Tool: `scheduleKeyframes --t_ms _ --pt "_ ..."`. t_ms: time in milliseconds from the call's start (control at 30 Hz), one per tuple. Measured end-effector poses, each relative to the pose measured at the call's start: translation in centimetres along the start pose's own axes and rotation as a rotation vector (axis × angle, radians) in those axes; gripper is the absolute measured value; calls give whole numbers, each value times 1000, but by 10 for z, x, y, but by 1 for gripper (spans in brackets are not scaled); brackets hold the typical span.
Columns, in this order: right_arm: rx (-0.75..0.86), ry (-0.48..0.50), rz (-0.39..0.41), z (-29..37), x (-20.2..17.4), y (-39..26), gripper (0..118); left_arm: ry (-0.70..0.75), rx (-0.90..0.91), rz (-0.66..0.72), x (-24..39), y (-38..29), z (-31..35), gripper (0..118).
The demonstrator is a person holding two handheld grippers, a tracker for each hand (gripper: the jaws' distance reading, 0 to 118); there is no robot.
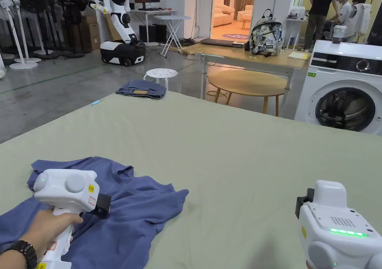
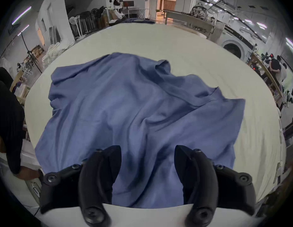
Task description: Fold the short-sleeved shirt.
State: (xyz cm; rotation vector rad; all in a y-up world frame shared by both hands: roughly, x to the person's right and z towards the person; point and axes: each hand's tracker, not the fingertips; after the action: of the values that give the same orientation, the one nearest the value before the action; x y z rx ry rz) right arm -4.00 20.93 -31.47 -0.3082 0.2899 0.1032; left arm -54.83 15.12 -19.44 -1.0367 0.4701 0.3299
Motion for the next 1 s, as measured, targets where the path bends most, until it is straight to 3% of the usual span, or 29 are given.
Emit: scheduleKeyframes --t_ms 167,233,300,467,767,1000 --pt "-24 -17 10 -1 5 -4 0 16 -59 -55 10 -8 -18 65" --pt "-31 -27 11 0 7 -4 0 41 -44 -103 22 -6 -11 37" --pt "-35 -49 6 0 8 -5 0 47 -2 -154 32 -10 -9 17" --pt "-59 -65 -12 -1 14 -11 0 82 4 -159 51 -29 10 0" --pt "-68 -74 -37 -3 18 -14 0 -38 222 -72 8 12 30 0" --pt "-55 -70 -33 7 19 -4 0 -114 403 -88 36 46 100 0"
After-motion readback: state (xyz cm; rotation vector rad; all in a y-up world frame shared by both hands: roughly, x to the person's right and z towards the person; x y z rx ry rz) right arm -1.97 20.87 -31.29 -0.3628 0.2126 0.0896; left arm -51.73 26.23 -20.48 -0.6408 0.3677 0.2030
